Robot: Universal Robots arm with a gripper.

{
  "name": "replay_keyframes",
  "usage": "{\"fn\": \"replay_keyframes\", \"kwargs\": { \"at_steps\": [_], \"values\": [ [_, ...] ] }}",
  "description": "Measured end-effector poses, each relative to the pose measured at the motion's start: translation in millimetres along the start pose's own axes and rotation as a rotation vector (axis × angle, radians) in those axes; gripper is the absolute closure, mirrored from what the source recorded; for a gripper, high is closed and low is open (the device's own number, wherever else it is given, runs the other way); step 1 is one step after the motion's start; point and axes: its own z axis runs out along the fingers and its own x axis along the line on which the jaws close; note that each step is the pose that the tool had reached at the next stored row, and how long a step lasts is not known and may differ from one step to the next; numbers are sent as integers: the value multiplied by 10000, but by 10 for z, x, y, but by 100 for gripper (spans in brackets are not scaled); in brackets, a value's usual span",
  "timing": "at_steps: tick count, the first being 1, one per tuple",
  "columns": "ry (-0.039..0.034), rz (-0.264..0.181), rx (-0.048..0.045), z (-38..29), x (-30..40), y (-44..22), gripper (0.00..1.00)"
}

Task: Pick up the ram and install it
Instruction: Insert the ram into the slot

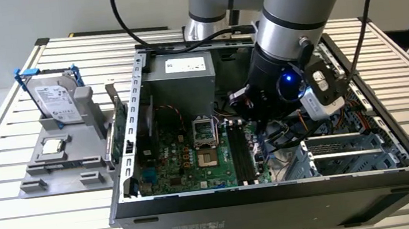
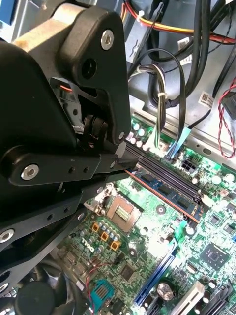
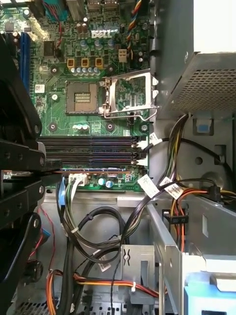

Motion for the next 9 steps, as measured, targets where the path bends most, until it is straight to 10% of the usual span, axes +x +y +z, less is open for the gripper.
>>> {"fn": "replay_keyframes", "kwargs": {
  "at_steps": [9],
  "values": [
    [0, -6, 5, 94, 12, 0, 100]
  ]
}}
